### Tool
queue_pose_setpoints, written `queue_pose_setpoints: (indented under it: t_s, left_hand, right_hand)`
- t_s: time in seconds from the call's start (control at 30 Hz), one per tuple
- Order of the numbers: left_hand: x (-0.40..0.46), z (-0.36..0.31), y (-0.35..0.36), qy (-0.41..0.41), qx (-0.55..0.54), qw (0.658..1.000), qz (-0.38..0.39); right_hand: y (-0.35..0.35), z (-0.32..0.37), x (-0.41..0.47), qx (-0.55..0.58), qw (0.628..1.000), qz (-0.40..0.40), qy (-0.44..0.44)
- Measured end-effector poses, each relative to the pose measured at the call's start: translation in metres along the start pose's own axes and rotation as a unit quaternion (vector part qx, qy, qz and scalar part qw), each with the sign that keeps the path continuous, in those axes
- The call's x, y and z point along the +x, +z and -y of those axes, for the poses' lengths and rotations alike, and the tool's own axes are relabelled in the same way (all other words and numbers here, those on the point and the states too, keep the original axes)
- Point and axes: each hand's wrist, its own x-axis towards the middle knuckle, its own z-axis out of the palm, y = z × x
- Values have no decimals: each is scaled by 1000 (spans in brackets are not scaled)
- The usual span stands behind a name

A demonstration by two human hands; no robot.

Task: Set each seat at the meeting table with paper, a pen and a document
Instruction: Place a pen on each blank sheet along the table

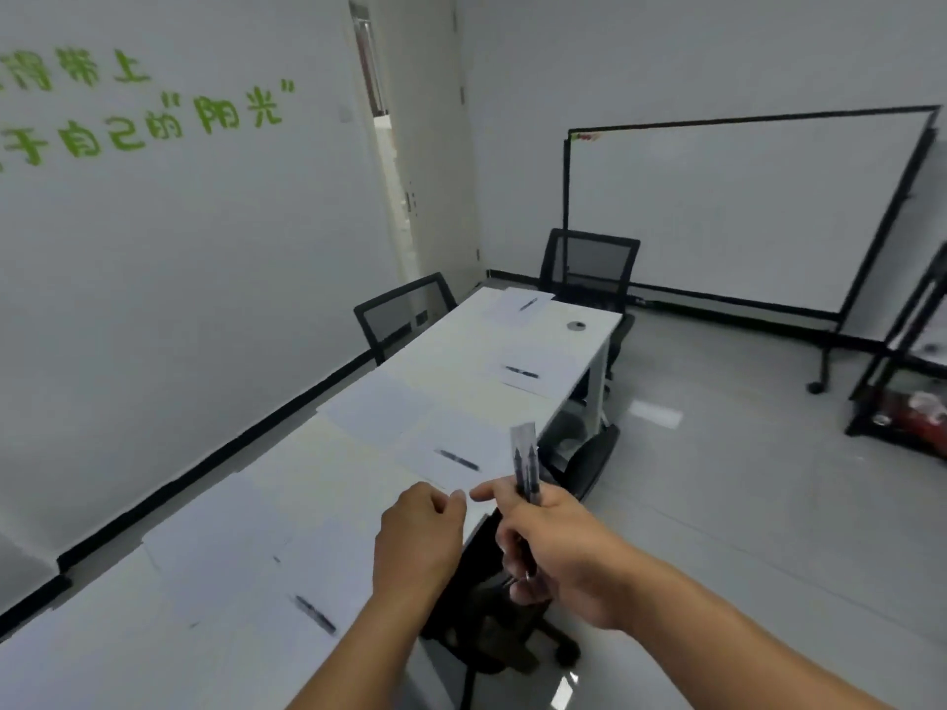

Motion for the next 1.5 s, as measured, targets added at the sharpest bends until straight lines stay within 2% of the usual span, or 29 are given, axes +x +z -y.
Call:
queue_pose_setpoints:
  t_s: [0.2, 0.43, 0.57, 0.67, 0.87, 1.1, 1.37, 1.5]
  left_hand:
    - [-16, -126, 77, 92, 7, 993, 73]
    - [-4, -249, 166, 192, 4, 977, 97]
    - [18, -292, 221, 206, -2, 970, 127]
    - [43, -321, 260, 203, -7, 968, 145]
    - [119, -406, 341, 202, -9, 964, 173]
    - [184, -513, 389, 230, -11, 955, 189]
    - [255, -627, 472, 240, 9, 953, 187]
    - [296, -686, 523, 218, 11, 963, 158]
  right_hand:
    - [-133, 18, -46, 58, 994, -86, -28]
    - [-253, 33, -70, 119, 980, -152, -56]
    - [-310, 48, -59, 115, 977, -175, -45]
    - [-349, 63, -42, 126, 978, -164, -35]
    - [-456, 109, 25, 132, 974, -182, -33]
    - [-552, 160, 70, 126, 974, -187, -32]
    - [-683, 211, 133, 127, 974, -181, -57]
    - [-769, 237, 180, 136, 975, -161, -76]
